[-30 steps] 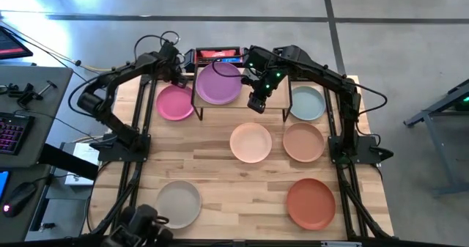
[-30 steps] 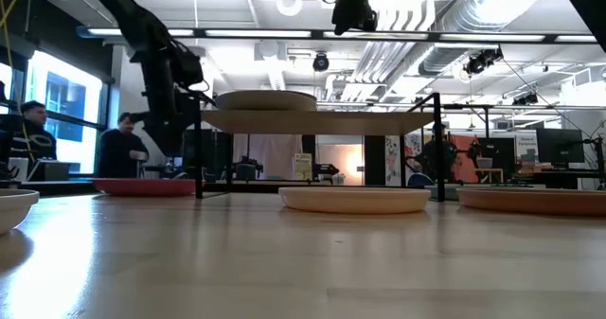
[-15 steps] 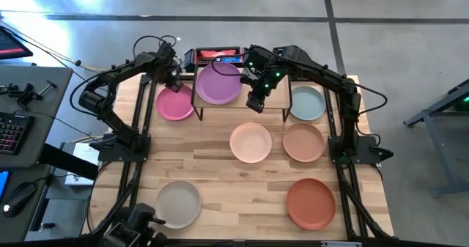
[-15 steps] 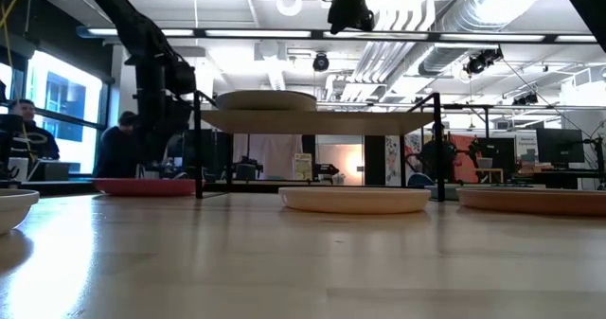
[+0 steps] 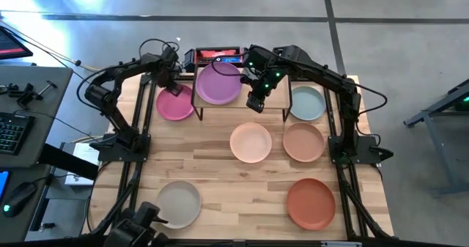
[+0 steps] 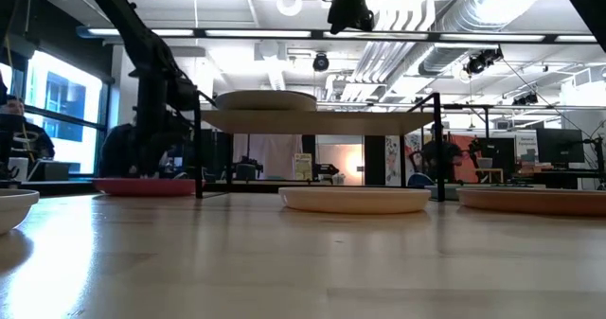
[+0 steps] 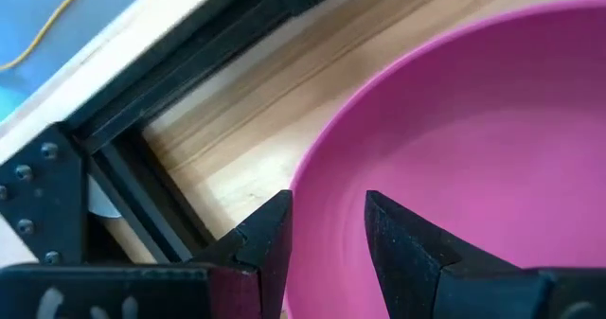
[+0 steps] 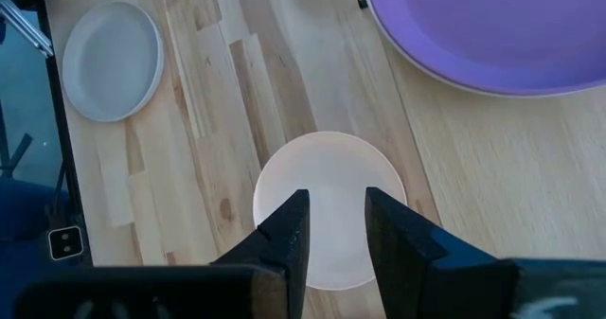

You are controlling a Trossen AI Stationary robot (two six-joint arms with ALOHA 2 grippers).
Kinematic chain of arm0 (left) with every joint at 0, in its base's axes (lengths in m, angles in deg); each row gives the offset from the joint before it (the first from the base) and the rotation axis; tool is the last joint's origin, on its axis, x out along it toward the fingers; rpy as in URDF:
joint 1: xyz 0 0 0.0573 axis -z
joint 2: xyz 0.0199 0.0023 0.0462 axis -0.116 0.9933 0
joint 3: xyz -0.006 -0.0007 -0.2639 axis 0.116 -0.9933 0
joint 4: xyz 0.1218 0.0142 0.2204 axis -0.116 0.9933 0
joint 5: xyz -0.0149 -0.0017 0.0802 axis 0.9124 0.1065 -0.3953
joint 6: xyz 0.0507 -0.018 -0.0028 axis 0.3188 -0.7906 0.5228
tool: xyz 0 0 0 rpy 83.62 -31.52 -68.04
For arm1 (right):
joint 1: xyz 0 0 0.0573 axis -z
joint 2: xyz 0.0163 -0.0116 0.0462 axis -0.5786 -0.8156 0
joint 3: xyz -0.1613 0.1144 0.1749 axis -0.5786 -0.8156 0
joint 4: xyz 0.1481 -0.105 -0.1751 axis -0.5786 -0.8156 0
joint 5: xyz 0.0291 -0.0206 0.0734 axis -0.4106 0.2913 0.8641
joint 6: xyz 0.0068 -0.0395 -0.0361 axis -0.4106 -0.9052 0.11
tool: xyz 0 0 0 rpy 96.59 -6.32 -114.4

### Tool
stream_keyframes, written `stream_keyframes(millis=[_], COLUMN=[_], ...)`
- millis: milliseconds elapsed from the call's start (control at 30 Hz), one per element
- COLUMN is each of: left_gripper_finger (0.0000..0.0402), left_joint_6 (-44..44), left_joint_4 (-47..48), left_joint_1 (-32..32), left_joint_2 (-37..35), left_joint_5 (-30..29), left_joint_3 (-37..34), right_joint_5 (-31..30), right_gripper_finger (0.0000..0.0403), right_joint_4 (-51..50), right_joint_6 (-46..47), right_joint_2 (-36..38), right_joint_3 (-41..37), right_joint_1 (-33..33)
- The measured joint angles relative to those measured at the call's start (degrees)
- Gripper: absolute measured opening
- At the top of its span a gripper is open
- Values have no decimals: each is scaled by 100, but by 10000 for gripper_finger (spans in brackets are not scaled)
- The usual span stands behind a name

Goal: Place and stack plates onto a shelf
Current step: Stack the pink plate on top of the purple plate on the shelf

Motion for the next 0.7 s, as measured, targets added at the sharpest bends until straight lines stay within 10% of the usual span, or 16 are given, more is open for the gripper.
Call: stream_keyframes(millis=[700], left_gripper_finger=[122], left_joint_6=[807], left_joint_4=[-247], left_joint_1=[-10], left_joint_2=[82], left_joint_5=[-299], left_joint_3=[1], right_joint_5=[15], right_gripper_finger=[84], right_joint_4=[0], right_joint_6=[2], right_joint_2=[0], right_joint_3=[0], right_joint_1=[0])
